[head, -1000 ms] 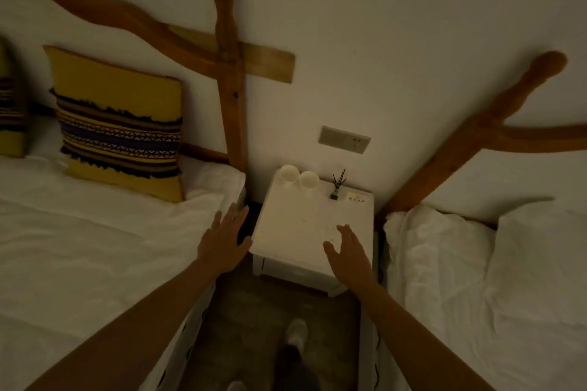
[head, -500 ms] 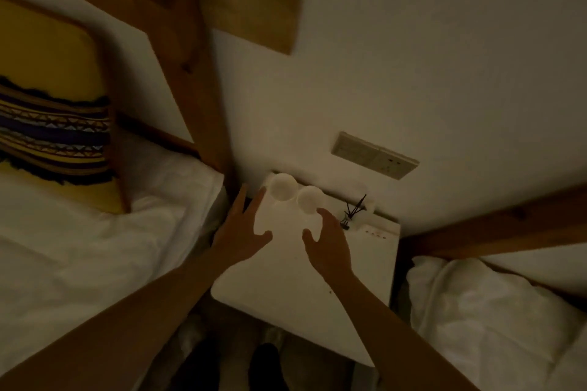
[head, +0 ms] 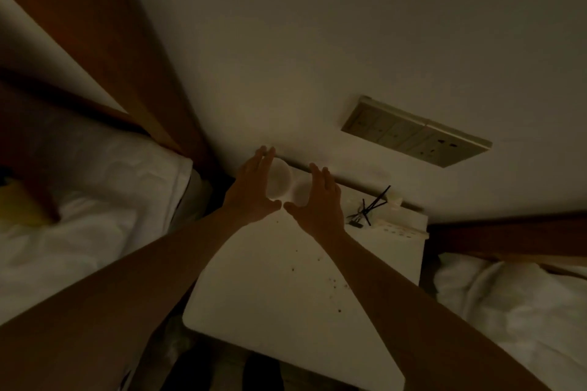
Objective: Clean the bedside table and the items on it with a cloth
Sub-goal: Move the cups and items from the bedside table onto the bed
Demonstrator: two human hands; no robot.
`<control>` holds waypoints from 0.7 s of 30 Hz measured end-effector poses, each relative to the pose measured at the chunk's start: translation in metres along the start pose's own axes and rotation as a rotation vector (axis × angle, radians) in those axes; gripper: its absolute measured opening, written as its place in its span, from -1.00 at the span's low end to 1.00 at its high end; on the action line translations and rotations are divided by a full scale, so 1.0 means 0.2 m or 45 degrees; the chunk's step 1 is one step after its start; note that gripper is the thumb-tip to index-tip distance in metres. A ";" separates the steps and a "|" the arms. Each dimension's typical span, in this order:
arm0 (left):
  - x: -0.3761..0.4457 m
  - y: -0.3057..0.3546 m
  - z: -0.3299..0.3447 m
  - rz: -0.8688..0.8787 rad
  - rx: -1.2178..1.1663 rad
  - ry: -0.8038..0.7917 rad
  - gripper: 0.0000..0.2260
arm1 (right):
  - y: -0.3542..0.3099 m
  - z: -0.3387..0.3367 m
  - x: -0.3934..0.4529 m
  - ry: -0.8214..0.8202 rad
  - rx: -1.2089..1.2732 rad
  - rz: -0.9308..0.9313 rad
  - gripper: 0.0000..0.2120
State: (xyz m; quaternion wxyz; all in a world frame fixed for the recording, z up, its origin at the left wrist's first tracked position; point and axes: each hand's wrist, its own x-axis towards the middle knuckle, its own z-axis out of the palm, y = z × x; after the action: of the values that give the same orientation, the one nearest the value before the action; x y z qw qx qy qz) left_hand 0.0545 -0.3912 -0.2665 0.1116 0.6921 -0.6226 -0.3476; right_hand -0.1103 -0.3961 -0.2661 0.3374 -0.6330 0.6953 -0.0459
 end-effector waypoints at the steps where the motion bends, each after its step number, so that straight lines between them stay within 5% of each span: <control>1: 0.02 -0.01 0.00 0.007 0.000 -0.028 0.00 | 0.00 0.01 0.01 0.004 0.004 0.011 0.00; 9: 0.04 0.00 -0.07 0.043 -0.063 0.004 -0.13 | -0.02 0.00 0.02 0.104 -0.009 0.002 -0.10; 21: -0.43 -0.30 -0.47 -0.256 -0.100 0.216 -0.17 | -0.42 0.00 -0.19 -0.046 0.017 -0.354 -0.20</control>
State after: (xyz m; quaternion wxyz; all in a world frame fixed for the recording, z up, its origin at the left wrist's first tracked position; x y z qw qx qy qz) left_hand 0.1614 -0.3234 -0.2042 0.1558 0.7730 -0.5244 -0.3213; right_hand -0.0404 -0.3777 -0.2095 0.3444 -0.7218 0.5943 -0.0855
